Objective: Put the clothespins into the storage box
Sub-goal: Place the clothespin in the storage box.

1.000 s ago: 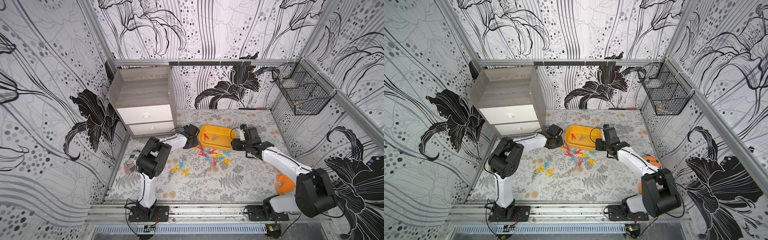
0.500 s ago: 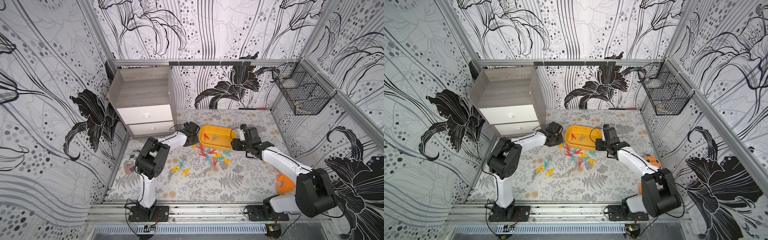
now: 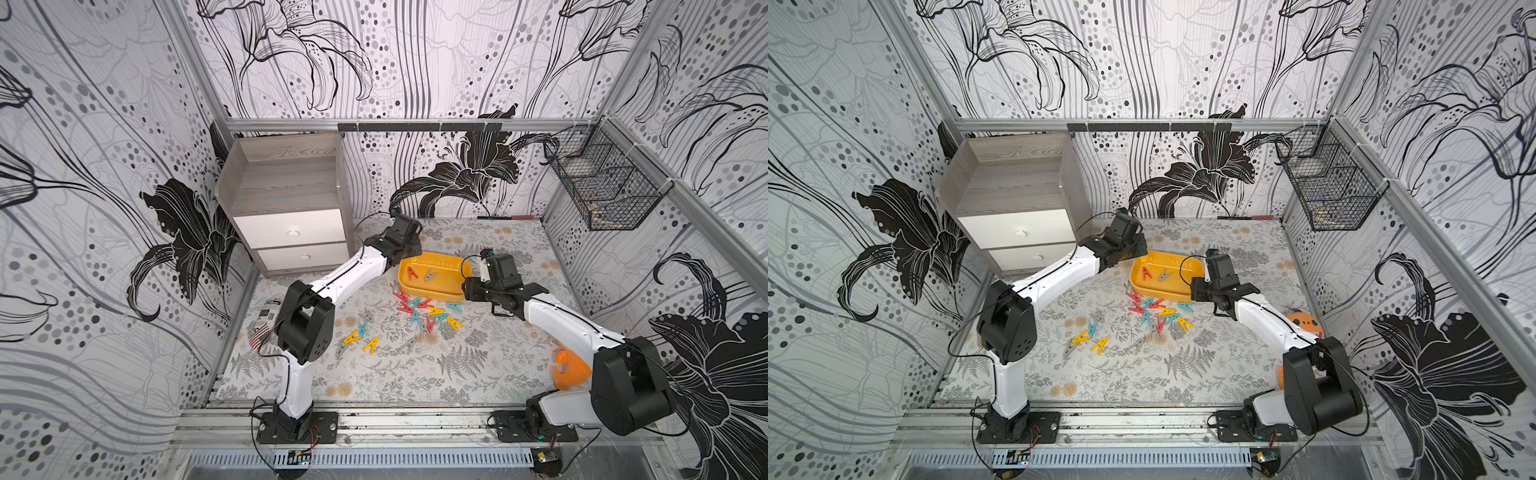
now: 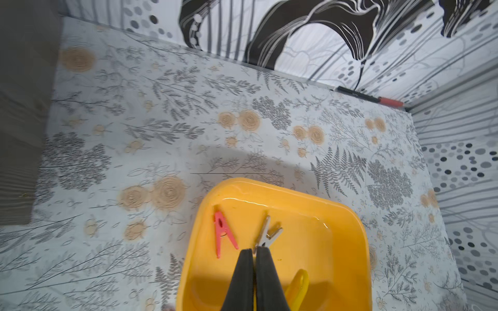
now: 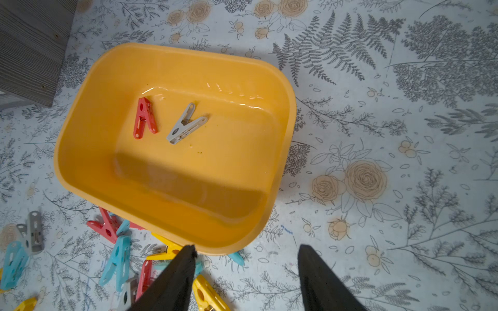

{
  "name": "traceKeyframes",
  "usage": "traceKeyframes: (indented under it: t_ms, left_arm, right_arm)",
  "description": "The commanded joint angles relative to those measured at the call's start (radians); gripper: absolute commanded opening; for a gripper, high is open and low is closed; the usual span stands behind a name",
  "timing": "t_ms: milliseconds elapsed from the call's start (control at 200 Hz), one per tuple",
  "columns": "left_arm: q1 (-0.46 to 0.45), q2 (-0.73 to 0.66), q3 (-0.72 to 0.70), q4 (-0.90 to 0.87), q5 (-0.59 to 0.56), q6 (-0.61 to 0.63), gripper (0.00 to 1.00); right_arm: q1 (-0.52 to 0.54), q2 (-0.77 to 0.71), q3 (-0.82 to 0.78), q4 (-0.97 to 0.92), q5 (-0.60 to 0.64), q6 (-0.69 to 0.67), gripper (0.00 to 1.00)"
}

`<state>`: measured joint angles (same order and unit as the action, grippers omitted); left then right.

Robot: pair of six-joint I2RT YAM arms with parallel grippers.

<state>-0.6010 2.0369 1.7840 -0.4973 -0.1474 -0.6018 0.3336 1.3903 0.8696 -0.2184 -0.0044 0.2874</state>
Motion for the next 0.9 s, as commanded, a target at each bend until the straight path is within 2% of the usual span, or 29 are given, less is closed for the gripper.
traceKeyframes:
  t_ms: [0,125,406,576,791,891]
  left_arm:
    - [-0.027,0.119,0.078,-0.113,-0.037,0.044,0.07]
    - [-0.034,0.199,0.144,-0.157,-0.074,0.062,0.07]
    - [-0.034,0.285,0.178,-0.220,-0.156,0.124,0.08]
    - [-0.034,0.376,0.308,-0.336,-0.196,0.199,0.11]
    - [-0.034,0.394,0.331,-0.349,-0.170,0.227,0.12]
    - [-0.034,0.400,0.339,-0.357,-0.161,0.234,0.17]
  right_arm:
    - [0.007,-0.019,0.012,-0.018,0.011,-0.006,0.65]
    - [0.007,-0.023,0.017,-0.030,0.014,-0.012,0.65]
    - [0.007,-0.014,0.014,-0.027,0.009,-0.013,0.65]
    - [0.007,-0.004,0.016,-0.022,0.003,-0.011,0.65]
    - [0.007,-0.005,0.019,-0.026,0.003,-0.011,0.65]
    - [0.007,-0.005,0.022,-0.028,0.003,-0.011,0.65]
